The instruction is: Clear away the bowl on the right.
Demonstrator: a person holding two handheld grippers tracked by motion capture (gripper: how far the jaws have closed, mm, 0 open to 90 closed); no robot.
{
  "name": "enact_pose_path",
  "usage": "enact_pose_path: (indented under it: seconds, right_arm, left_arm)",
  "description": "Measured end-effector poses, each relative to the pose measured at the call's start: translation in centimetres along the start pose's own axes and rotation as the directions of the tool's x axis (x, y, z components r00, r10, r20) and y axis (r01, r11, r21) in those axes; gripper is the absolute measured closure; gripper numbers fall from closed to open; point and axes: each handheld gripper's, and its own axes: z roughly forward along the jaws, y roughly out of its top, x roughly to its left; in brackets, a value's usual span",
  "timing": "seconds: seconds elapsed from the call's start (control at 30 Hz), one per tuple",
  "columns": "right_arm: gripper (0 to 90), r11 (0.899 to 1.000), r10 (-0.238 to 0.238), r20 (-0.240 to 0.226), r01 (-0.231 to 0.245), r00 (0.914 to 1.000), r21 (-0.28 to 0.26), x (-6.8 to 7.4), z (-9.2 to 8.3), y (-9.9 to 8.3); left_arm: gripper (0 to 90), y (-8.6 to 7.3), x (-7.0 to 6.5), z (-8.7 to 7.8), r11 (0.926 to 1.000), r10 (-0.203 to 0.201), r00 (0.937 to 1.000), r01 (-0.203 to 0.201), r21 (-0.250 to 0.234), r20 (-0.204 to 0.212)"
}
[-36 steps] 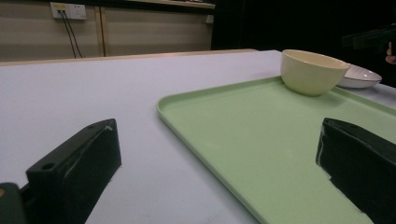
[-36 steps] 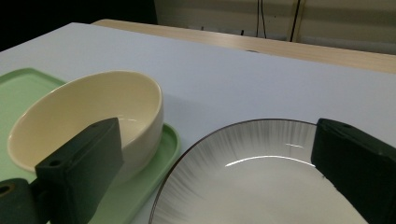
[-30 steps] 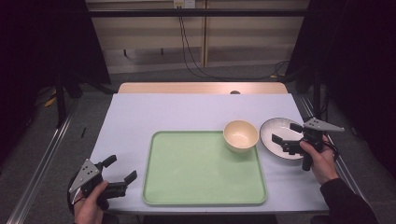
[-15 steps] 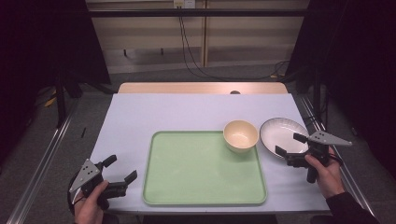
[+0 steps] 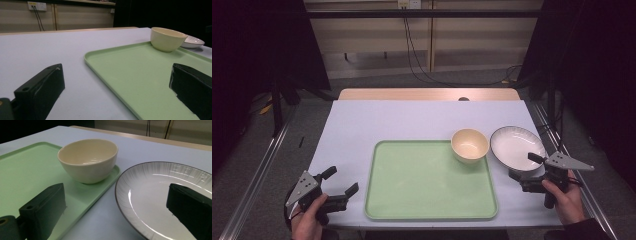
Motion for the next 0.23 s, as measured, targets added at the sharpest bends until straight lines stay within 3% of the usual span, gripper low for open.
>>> enact_pose_path:
  seconds: [0.23]
  right_arm:
    - [1.5, 1.0, -0.009, -0.014, 0.009, 0.9999, -0.003, 0.51, -0.68, -0.82]
  left_arm:
    - [0.0, -0.02, 0.07, -0.05, 1.0, 0.001, 1.0, -0.001, 0.001, -0.008]
